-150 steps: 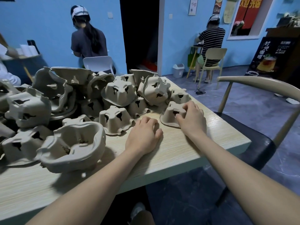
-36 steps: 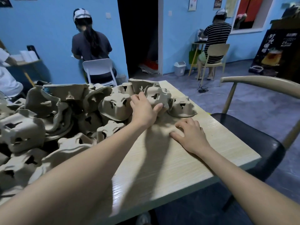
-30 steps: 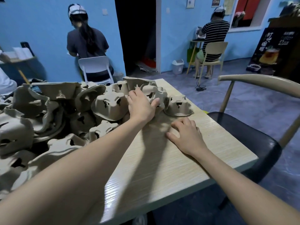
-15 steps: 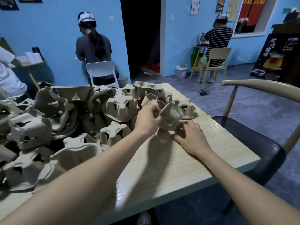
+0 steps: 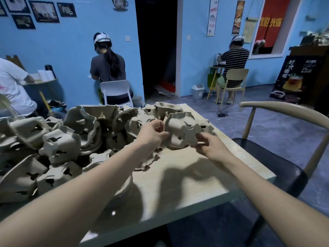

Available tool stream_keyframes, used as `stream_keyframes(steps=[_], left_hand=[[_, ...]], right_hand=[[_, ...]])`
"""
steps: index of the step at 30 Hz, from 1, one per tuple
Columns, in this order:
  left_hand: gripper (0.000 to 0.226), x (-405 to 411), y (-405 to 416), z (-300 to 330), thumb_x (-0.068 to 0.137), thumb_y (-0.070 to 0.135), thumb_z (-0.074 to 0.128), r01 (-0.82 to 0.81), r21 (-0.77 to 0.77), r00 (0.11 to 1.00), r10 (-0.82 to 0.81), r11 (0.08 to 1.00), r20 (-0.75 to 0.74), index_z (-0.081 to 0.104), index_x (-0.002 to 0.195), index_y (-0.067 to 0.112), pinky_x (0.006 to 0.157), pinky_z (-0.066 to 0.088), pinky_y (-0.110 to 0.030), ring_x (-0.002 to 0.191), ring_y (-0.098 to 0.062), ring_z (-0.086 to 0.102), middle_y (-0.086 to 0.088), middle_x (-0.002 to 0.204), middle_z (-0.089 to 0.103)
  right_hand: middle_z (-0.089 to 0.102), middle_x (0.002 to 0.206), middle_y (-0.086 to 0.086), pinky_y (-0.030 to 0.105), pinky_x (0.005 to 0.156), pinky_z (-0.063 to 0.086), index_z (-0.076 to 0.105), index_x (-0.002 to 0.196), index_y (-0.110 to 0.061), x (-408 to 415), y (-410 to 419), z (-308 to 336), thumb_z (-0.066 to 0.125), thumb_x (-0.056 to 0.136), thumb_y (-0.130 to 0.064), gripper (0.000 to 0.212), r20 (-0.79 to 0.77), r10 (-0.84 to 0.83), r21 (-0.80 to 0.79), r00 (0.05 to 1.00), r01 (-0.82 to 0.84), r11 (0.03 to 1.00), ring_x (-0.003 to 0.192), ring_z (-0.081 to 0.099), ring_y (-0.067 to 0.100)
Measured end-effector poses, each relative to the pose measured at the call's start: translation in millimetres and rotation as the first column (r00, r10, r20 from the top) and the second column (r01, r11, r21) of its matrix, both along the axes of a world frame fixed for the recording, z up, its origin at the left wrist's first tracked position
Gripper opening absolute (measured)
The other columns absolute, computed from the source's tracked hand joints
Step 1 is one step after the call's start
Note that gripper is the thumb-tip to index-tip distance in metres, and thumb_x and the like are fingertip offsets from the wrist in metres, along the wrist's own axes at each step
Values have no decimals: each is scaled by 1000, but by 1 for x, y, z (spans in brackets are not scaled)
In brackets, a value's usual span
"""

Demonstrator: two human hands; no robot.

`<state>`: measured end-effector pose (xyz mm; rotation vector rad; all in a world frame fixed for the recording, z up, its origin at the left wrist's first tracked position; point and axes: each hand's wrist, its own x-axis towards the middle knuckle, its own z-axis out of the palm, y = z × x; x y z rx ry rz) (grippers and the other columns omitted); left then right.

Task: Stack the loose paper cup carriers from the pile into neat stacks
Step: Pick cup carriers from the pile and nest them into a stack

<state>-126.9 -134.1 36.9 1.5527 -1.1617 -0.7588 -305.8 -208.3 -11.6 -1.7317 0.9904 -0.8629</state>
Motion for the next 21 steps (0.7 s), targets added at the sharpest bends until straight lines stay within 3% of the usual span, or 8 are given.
stream_keyframes(steps=[2, 5, 9, 12, 14, 17, 21], left_hand=[[17, 9, 11, 3, 89, -3, 57, 21, -2, 998, -21, 1000, -66, 57, 79, 12, 74, 59, -41, 75, -24, 65, -10, 81, 62], [21, 22, 27, 5, 91, -4, 54, 24, -19, 995, -26, 1000, -94, 56, 76, 11, 65, 57, -26, 65, -14, 60, -4, 71, 57], [11, 49, 39, 3, 92, 6, 57, -122, -7, 992, 122, 993, 15, 56, 83, 13, 77, 54, -36, 79, -22, 57, -6, 79, 58], [12, 66, 48, 6, 92, 17, 58, -264, -73, 960, 269, 962, 82, 53, 81, 19, 83, 55, -43, 76, -20, 61, -2, 84, 58], [15, 68, 55, 11, 94, 23, 55, -287, -87, 954, 293, 954, 69, 50, 80, 19, 76, 56, -37, 67, -13, 59, -1, 81, 56], [27, 62, 63, 20, 96, 29, 51, -145, -6, 961, 139, 989, -238, 45, 77, 11, 46, 43, -19, 44, -6, 41, 1, 60, 39], [34, 66, 73, 27, 94, 36, 54, -147, 99, 915, 174, 984, -365, 43, 69, 15, 43, 31, -18, 42, -9, 30, 2, 55, 29]], right_hand=[[60, 88, 1, 18, 70, 45, 57, 108, -7, 6, 8, 6, 55, 89, 6, 24, 118, -9, 101, 993, -3, 995, 73, 57, 6], [59, 80, 1, 21, 72, 45, 59, 90, -13, 17, 18, 12, 56, 89, 1, 14, 182, -22, 129, 983, -2, 992, 70, 56, 8], [58, 72, 4, 19, 64, 46, 60, 81, -13, 34, 33, 24, 58, 88, 4, 18, 188, 12, 32, 982, -19, 999, 65, 54, 11], [59, 75, 10, 29, 69, 47, 62, 82, -6, 46, 39, 33, 60, 85, 4, 11, 99, -5, -203, 995, 25, 979, 70, 53, 19], [61, 75, 6, 24, 67, 44, 64, 81, -6, 52, 45, 39, 62, 83, 0, 6, -42, -52, -436, 998, 29, 899, 68, 53, 16], [59, 76, 4, 15, 62, 36, 63, 79, -6, 63, 58, 49, 62, 79, -2, 4, -157, -80, -695, 984, -53, 717, 68, 49, 15], [57, 80, 6, 18, 64, 33, 59, 80, -6, 74, 73, 56, 59, 78, -6, 2, -237, -81, -878, 968, -178, 444, 75, 46, 13]])
